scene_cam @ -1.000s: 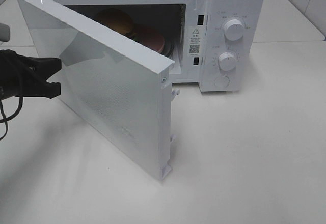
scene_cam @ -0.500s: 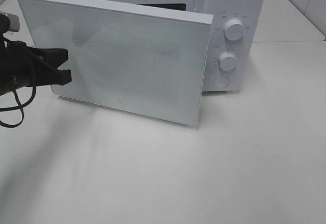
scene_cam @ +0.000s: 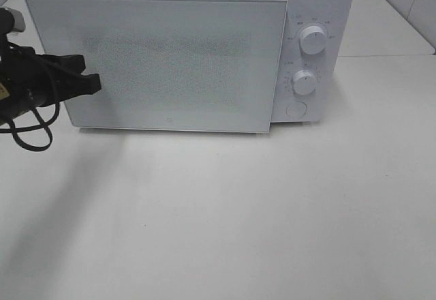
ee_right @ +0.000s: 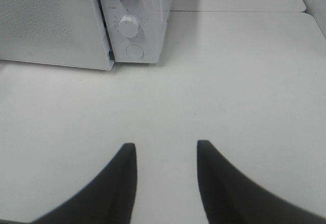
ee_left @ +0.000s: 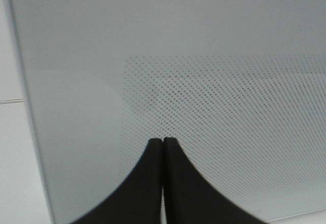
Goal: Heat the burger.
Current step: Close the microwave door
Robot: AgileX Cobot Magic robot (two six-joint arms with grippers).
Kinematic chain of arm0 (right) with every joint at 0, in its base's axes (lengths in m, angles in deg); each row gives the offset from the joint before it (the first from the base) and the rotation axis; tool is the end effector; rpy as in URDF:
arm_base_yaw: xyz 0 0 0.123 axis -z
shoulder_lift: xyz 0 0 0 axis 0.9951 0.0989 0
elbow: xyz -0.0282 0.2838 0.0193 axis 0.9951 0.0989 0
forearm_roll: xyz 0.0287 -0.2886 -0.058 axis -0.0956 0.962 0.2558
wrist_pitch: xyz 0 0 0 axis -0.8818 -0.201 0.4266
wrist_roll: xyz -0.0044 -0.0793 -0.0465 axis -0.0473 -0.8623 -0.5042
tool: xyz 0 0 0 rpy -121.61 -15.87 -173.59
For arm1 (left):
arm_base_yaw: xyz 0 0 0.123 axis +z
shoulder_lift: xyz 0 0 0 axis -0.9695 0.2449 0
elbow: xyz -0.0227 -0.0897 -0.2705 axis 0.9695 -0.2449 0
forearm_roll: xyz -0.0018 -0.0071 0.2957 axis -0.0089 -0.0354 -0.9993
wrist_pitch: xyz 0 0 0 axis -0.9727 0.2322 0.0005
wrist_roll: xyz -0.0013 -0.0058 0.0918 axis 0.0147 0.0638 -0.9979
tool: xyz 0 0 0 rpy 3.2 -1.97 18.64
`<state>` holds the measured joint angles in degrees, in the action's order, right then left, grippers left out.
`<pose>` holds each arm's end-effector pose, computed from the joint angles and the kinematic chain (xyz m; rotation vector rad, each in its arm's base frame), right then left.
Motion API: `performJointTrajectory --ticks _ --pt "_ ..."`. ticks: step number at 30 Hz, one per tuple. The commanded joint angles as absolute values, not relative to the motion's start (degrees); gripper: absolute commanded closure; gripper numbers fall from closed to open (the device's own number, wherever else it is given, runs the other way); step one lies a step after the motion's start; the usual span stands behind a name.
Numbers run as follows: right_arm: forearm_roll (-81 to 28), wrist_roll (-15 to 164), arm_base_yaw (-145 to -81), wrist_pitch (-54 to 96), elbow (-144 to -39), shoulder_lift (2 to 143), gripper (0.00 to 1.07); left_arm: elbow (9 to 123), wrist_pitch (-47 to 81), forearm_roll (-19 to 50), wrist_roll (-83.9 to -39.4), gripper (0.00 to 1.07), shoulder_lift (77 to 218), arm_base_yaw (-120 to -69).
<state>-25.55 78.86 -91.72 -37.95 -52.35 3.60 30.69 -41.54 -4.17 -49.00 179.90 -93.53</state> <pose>0.0368 0.0040 0.3062 -0.1255 1.9422 0.0725 0.3210 -0.1086 0.1211 0.2386 1.8129 -0.3443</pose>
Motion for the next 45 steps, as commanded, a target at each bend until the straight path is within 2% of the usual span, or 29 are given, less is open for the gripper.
performJointTrajectory --ticks 1,5,9,12,31,38,45 --pt "-25.67 78.11 -91.37 -37.67 -52.12 2.17 0.66 32.53 -42.05 -1.71 -49.28 1.07 181.16 -95.47" --pt "-25.67 78.11 -91.37 -37.67 -52.12 2.17 0.66 34.07 -41.99 1.15 -50.60 1.07 182.42 -96.96" --pt "-25.67 78.11 -91.37 -37.67 -52.12 2.17 0.66 37.11 -41.59 6.88 -55.30 1.07 184.37 -99.49" --pt "-25.67 78.11 -91.37 -37.67 -52.12 2.17 0.66 39.06 -41.59 7.06 -56.62 1.07 185.85 -100.35" --pt "-25.67 78.11 -91.37 -37.67 -52.12 2.17 0.66 48.11 -41.31 8.95 -56.79 1.07 189.58 -102.69" --pt "-25.67 78.17 -91.37 -37.67 -52.12 2.17 0.66 55.50 -39.93 8.83 -56.79 1.07 192.84 -104.87" --pt "-25.67 78.17 -91.37 -37.67 -52.12 2.17 0.66 56.93 -38.38 8.60 -56.73 1.07 192.96 -106.48"
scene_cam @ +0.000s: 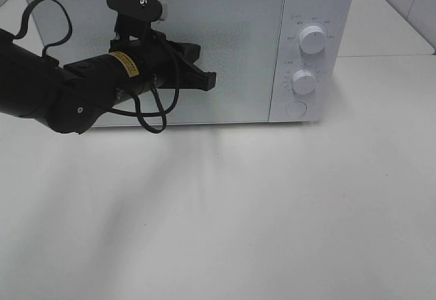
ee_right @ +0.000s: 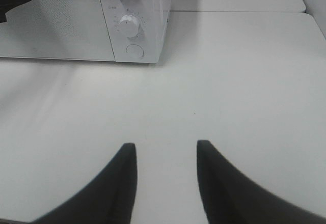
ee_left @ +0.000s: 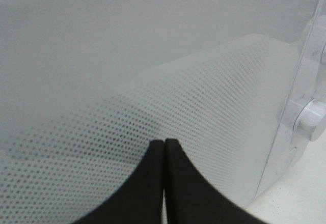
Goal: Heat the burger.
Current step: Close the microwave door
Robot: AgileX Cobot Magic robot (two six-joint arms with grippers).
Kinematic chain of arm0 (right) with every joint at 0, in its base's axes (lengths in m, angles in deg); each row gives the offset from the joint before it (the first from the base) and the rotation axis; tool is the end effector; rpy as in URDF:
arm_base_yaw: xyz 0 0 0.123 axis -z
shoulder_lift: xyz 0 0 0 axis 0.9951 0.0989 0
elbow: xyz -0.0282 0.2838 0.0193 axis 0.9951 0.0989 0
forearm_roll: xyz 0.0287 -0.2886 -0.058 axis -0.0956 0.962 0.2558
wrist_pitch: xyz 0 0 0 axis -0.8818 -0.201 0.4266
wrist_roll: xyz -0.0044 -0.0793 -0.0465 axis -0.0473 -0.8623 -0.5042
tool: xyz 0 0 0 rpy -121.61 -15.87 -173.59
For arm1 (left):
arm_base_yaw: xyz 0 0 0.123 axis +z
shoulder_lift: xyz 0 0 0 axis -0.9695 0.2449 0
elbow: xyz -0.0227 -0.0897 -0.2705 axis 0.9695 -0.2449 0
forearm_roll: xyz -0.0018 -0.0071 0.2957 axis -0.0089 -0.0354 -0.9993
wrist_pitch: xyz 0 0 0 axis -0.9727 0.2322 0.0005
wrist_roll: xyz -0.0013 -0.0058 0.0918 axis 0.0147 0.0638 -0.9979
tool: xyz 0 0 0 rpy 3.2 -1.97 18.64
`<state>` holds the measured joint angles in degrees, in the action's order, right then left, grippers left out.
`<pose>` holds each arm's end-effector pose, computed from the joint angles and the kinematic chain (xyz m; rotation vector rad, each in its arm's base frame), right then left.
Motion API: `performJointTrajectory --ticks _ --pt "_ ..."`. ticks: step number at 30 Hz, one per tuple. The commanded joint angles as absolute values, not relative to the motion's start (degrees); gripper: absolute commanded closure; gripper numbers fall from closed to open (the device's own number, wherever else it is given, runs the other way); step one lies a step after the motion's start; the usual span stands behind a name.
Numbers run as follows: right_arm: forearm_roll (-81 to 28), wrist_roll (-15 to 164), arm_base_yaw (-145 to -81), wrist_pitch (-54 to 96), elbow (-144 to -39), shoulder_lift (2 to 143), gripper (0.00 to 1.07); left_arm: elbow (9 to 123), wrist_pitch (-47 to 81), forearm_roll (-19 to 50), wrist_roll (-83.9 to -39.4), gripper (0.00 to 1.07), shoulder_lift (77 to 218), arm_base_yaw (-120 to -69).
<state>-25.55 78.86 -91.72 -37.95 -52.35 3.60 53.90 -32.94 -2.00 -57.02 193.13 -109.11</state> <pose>0.0368 0.0040 0.3062 -0.1255 1.9422 0.0725 0.3662 -0.2437 0.1262 0.5588 1.7219 -0.4262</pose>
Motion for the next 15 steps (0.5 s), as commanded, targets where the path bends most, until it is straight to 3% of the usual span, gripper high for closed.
performJointTrajectory --ticks 1,7,15 --pt "-25.67 78.17 -91.37 -37.67 -52.12 2.17 0.66 56.88 -38.10 8.60 -56.73 1.07 192.84 -106.70" --pt "-25.67 78.17 -91.37 -37.67 -52.12 2.17 0.66 56.82 -35.00 7.86 -56.79 1.07 190.78 -108.25" --pt "-25.67 78.17 -91.37 -37.67 -52.12 2.17 0.66 56.82 -17.24 4.76 -57.07 1.07 182.88 -111.46"
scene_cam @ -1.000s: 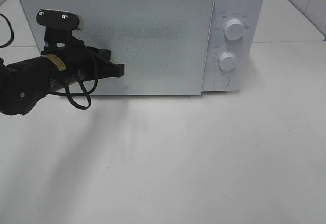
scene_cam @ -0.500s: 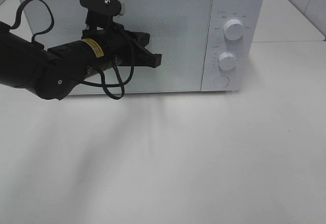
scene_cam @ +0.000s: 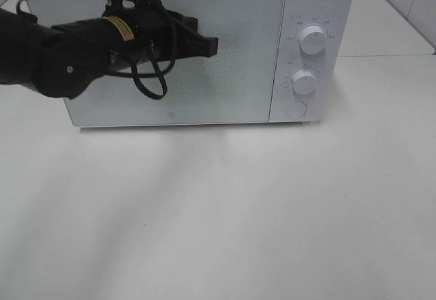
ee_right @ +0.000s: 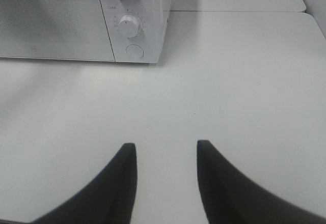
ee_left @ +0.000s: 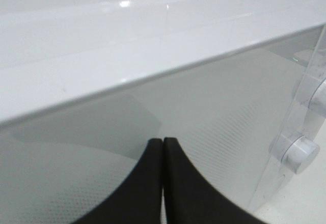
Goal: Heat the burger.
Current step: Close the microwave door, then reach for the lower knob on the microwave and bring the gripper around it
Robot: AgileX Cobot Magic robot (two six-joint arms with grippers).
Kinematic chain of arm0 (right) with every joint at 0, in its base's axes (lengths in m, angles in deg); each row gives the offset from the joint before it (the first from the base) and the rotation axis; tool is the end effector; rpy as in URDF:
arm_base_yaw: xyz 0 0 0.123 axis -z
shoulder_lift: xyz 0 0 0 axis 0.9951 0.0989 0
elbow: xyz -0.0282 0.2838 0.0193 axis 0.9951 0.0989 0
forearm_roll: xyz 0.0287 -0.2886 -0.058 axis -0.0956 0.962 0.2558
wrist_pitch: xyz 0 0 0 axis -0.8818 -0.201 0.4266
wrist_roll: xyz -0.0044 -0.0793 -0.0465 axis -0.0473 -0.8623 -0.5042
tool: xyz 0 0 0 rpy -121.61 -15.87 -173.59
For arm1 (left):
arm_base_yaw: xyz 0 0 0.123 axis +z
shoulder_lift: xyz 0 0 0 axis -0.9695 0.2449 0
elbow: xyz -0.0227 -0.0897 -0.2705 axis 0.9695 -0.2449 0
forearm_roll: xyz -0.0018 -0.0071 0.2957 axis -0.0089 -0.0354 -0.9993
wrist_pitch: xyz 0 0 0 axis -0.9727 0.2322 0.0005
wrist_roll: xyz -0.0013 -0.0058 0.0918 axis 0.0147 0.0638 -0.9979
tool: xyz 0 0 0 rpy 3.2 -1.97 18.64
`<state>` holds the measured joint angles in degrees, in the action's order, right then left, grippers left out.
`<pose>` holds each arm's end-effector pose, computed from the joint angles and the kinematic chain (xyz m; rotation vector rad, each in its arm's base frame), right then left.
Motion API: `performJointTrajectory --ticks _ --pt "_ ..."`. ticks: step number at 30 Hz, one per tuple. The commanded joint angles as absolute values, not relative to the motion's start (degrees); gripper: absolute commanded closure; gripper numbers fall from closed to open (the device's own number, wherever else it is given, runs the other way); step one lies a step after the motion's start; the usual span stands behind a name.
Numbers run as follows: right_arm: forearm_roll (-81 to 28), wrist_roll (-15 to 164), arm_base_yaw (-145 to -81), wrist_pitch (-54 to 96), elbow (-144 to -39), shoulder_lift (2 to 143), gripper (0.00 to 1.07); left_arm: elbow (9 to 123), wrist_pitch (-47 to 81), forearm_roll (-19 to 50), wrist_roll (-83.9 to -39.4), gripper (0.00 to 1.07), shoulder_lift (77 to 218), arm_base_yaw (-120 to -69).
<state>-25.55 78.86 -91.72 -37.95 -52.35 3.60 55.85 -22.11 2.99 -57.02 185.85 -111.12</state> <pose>0.0368 0.0040 0.3062 -0.1255 1.9422 0.0725 0.3601 -0.2529 0.1756 0.5021 1.7716 -0.4528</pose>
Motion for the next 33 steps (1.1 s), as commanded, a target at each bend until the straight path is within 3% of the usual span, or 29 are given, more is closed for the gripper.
performJointTrajectory --ticks 1,5,13,15,16,17,18,19,20,21,22,33 --pt "-25.67 78.17 -91.37 -37.67 -52.12 2.17 0.66 56.82 -11.68 4.76 -56.96 1.07 180.35 -112.21" --pt "-25.67 78.17 -91.37 -37.67 -52.12 2.17 0.66 56.82 4.01 4.76 -56.96 1.07 173.94 -114.67" --pt "-25.67 78.17 -91.37 -37.67 -52.12 2.17 0.66 56.82 22.12 4.76 -56.96 1.07 164.31 -117.08" --pt "-25.67 78.17 -91.37 -37.67 -52.12 2.17 0.66 56.82 26.36 4.76 -56.96 1.01 161.91 -117.36" --pt "-25.67 78.17 -91.37 -37.67 -52.12 2.17 0.66 56.82 30.94 4.71 -56.96 0.86 159.67 -117.36" --pt "-25.67 78.17 -91.37 -37.67 -52.12 2.17 0.66 56.82 30.94 4.71 -56.96 0.86 159.67 -117.36" --pt "-25.67 78.17 -91.37 -37.67 -52.12 2.17 0.66 56.82 32.38 4.71 -56.85 0.76 158.81 -117.36" --pt "-25.67 78.17 -91.37 -37.67 -52.12 2.17 0.66 56.82 35.99 5.05 -55.81 0.35 157.67 -117.36" --pt "-25.67 78.17 -91.37 -37.67 -52.12 2.17 0.66 56.82 35.99 5.05 -55.81 0.35 157.67 -117.36" --pt "-25.67 78.17 -91.37 -37.67 -52.12 2.17 0.66 56.82 37.70 4.94 -55.41 0.15 157.26 -117.36" --pt "-25.67 78.17 -91.37 -37.67 -52.12 2.17 0.66 56.82 39.48 4.42 -55.18 0.05 156.81 -117.19" --pt "-25.67 78.17 -91.37 -37.67 -52.12 2.17 0.66 56.82 45.32 2.53 -53.29 0.05 154.06 -112.21"
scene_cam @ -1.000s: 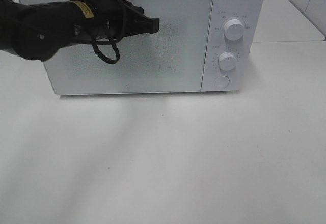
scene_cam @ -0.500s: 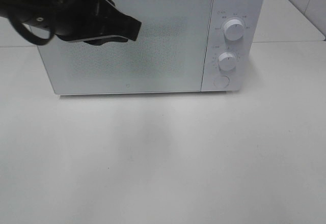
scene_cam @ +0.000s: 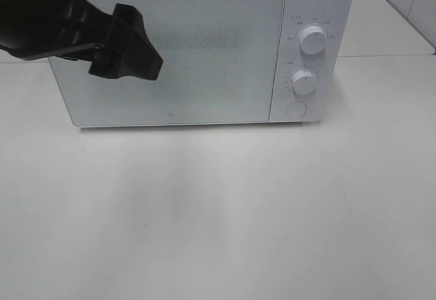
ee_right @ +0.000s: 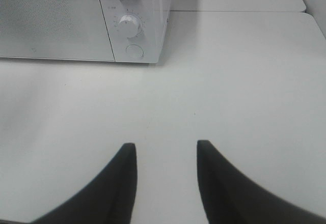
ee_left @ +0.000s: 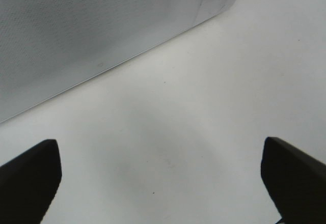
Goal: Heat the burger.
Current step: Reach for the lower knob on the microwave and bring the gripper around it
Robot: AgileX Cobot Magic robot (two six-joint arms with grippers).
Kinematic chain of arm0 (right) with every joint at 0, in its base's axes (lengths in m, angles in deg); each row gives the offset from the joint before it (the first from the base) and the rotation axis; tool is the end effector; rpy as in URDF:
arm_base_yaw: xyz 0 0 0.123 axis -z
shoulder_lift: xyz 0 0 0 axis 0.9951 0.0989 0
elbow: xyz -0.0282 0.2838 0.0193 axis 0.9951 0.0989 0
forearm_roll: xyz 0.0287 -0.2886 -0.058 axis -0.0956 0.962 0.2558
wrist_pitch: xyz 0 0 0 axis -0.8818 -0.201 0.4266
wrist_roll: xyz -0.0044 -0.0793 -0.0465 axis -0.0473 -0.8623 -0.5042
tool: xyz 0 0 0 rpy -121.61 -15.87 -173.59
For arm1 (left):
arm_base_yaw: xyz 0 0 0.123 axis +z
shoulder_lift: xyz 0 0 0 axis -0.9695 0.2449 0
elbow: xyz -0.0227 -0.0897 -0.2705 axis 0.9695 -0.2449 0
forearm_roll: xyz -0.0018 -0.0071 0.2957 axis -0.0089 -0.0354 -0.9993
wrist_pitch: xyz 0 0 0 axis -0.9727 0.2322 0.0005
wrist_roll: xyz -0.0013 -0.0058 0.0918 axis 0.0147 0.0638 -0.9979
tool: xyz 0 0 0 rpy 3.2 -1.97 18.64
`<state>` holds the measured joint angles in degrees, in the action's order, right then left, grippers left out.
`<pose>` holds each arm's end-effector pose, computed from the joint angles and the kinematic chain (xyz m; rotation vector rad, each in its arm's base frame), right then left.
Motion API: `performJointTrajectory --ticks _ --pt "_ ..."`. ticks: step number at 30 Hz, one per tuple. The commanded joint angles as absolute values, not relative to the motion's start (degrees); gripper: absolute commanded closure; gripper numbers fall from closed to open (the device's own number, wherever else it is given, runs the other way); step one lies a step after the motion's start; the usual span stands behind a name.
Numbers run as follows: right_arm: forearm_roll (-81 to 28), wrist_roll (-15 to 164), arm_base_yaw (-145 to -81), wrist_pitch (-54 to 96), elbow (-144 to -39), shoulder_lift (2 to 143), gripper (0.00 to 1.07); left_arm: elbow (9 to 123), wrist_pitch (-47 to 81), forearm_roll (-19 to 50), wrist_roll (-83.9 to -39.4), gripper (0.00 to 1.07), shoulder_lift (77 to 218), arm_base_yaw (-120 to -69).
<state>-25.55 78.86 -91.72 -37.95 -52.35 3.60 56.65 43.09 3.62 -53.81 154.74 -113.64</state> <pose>0.0368 0.0040 0.3062 -0.1255 1.9422 0.0725 0.2544 -0.2010 0.3050 0.6741 2.3398 -0.3913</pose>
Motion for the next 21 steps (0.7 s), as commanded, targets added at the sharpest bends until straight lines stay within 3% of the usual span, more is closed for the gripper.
performJointTrajectory --ticks 1,12,15,17,18,20,21 --pt "-25.67 78.17 -91.37 -37.67 -52.12 2.17 0.66 56.82 45.32 2.53 -53.29 0.05 154.06 -112.21" --pt "-25.67 78.17 -91.37 -37.67 -52.12 2.17 0.66 56.82 55.18 1.15 -54.84 0.06 148.50 -97.19" --pt "-25.67 78.17 -91.37 -37.67 -52.12 2.17 0.66 56.82 60.11 1.10 -60.11 0.06 145.98 -89.80" --pt "-25.67 78.17 -91.37 -37.67 -52.12 2.17 0.66 56.82 60.97 1.10 -61.94 0.06 145.52 -88.14" --pt "-25.67 78.17 -91.37 -37.67 -52.12 2.17 0.66 56.82 62.63 1.44 -64.75 0.06 144.95 -83.79" --pt "-25.67 78.17 -91.37 -37.67 -52.12 2.17 0.66 56.82 63.26 1.61 -65.38 0.06 144.89 -81.55" --pt "-25.67 78.17 -91.37 -37.67 -52.12 2.17 0.66 56.82 64.75 1.90 -66.30 0.06 144.83 -77.94"
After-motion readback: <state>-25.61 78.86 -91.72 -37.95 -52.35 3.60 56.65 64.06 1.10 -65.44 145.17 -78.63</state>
